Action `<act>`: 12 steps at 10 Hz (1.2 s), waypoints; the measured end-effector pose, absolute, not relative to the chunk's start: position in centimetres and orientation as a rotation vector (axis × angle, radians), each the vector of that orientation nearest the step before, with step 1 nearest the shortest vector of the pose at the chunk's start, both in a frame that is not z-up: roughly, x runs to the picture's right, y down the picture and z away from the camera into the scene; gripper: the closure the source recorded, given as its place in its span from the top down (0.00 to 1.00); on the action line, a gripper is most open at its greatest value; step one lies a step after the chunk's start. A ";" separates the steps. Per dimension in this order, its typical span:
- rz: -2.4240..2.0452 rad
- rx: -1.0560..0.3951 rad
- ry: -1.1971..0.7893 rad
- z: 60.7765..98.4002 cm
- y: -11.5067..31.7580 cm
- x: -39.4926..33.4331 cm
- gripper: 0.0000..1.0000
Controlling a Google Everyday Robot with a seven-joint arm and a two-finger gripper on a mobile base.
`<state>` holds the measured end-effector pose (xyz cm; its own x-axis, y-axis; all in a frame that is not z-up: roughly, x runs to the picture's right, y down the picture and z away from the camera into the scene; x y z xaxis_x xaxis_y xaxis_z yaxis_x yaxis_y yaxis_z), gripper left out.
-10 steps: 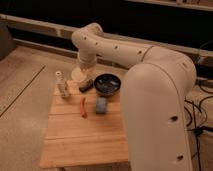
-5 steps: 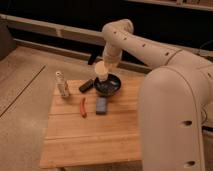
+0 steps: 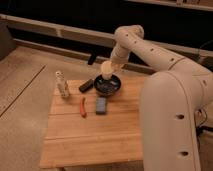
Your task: Place the ceramic cup in the ceramic bowl
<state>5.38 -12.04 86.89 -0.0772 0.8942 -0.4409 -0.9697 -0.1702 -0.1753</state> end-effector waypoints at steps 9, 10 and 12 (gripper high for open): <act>1.647 -0.630 0.374 94.3 -7.0 5.6 0.00; 1.664 -0.638 0.366 95.0 -6.8 5.8 0.00; 1.668 -0.664 0.330 95.7 -6.7 5.8 0.17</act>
<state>5.77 -6.71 95.72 -0.0862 0.8019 -0.5912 -0.9667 -0.2109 -0.1450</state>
